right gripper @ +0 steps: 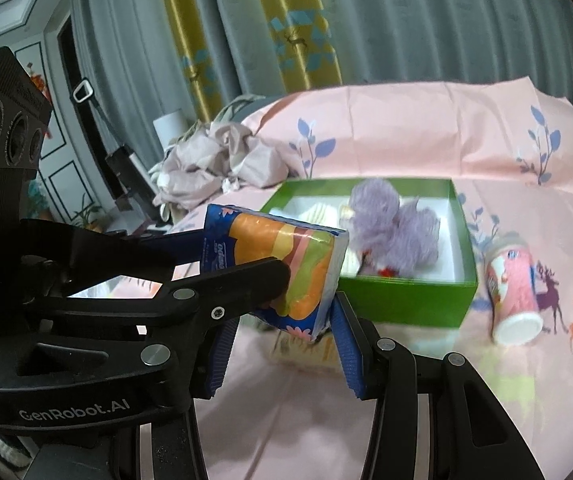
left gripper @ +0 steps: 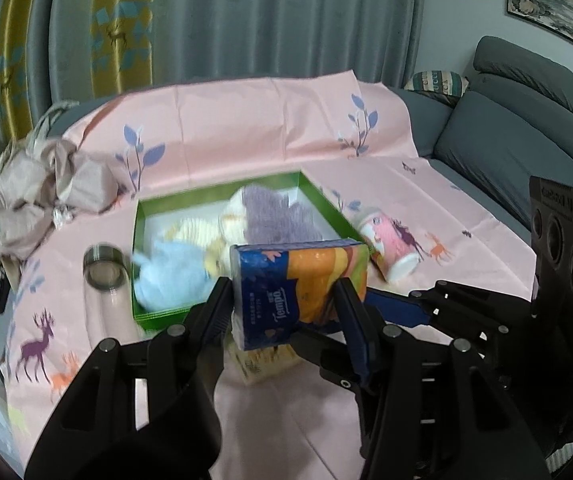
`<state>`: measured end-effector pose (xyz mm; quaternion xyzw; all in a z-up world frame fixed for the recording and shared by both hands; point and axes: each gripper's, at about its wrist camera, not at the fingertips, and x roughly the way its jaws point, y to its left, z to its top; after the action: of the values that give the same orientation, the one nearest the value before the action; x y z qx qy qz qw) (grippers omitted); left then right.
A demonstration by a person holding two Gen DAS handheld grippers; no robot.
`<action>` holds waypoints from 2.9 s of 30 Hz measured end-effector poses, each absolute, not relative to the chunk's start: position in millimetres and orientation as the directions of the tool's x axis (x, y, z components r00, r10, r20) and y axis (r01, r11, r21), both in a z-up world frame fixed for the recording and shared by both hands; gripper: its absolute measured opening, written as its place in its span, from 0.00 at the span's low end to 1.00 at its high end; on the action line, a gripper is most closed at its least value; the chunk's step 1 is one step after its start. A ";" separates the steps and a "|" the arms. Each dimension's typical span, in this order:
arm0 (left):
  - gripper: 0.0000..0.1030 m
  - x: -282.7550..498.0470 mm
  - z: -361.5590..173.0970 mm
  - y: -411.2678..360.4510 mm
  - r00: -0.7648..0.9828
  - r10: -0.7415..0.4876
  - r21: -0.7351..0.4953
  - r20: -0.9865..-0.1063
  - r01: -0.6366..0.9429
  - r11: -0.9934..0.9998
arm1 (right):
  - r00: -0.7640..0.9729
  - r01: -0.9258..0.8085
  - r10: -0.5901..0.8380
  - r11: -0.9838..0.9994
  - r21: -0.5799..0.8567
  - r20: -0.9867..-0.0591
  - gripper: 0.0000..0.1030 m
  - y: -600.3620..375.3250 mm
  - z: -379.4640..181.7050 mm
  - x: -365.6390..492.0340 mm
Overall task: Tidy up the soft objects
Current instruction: 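Carry the tissue pack over the green box and lower it, then open the right gripper to release the tissue pack into the box, then withdraw the right gripper and move it to the cream tree-print tissue pack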
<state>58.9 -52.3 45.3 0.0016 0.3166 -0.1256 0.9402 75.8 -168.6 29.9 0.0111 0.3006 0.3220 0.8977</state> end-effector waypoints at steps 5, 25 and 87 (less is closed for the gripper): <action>0.50 78.8 64.9 -46.4 0.789 -0.246 -0.081 -0.563 0.244 0.966 | 0.639 -0.579 0.579 0.795 0.180 -0.506 0.47 -166.6 49.2 93.5; 0.50 182.6 50.2 -28.4 0.764 -0.236 -0.121 -0.601 0.205 0.971 | 0.622 -0.582 0.581 0.792 0.187 -0.525 0.47 -149.5 41.1 197.2; 0.99 39.7 -18.8 -35.1 0.663 -0.126 -0.091 -0.737 0.088 0.992 | 0.575 -0.487 0.425 0.864 0.126 -0.699 0.74 -199.4 -21.4 65.1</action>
<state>39.7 -35.1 -18.8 -0.0236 0.4060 -0.0588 0.9117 65.1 -199.4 -21.4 -0.0402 0.3825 0.2573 0.8865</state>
